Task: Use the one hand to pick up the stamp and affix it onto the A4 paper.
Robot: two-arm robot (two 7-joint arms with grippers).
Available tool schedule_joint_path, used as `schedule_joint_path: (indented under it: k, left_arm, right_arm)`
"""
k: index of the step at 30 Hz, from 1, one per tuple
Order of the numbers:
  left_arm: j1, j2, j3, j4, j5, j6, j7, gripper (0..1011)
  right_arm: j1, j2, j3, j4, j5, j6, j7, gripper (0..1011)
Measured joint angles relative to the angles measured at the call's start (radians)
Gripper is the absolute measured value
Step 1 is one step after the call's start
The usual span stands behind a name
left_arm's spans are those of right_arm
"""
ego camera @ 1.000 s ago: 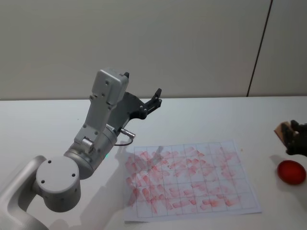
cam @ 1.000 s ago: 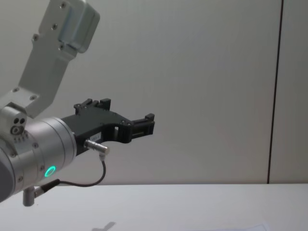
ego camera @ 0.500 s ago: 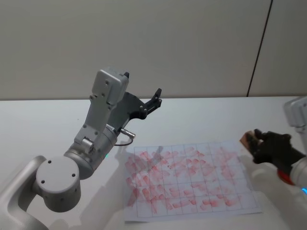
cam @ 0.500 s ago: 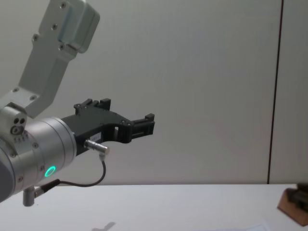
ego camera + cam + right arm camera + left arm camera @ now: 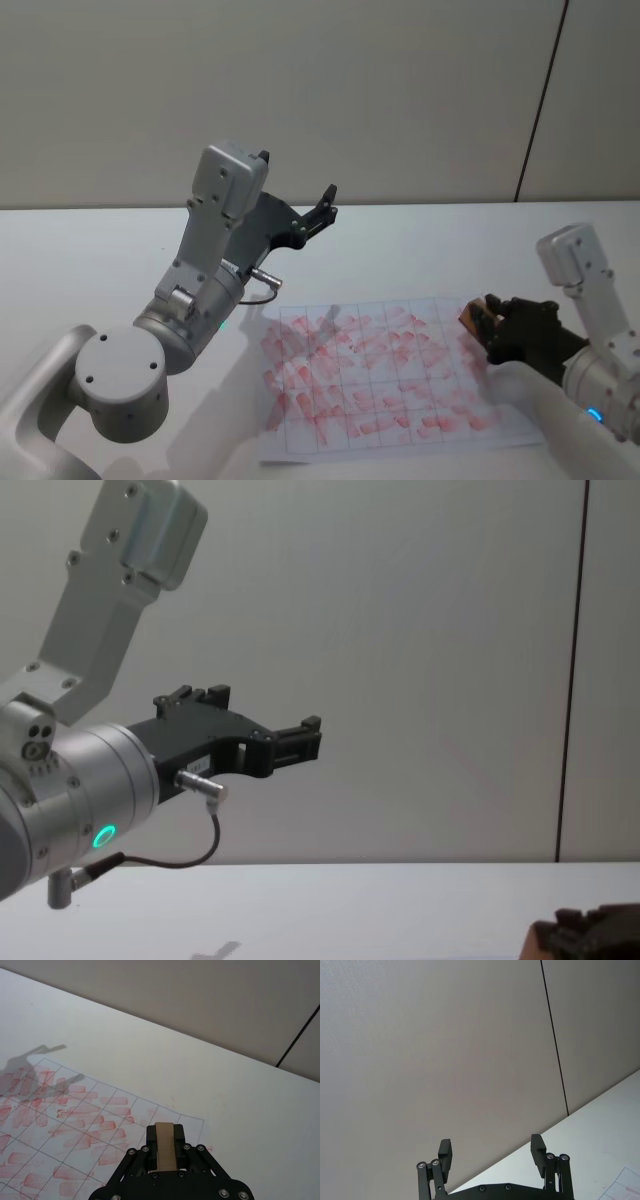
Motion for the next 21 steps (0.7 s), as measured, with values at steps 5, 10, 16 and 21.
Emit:
schedule_joint_path:
  k: [5,10,16,21]
  left_arm:
    - [0.000,0.000,0.000,0.000,0.000,0.000,0.000,1001]
    - [0.000,0.000,0.000,0.000,0.000,0.000,0.000,1001]
    - [0.000,0.000,0.000,0.000,0.000,0.000,0.000,1001]
    - [0.000,0.000,0.000,0.000,0.000,0.000,0.000,1001]
  right_arm:
    - [0.002,-0.008,-0.011,0.013,-0.007,-0.006,0.017,190]
    - [0.003,-0.013,-0.021,0.023,-0.014,-0.015,0.036,190]
    - [0.002,-0.018,-0.031,0.033,-0.028,-0.022,0.053,190]
    - [0.002,-0.021,-0.039,0.045,-0.044,-0.026,0.060,190]
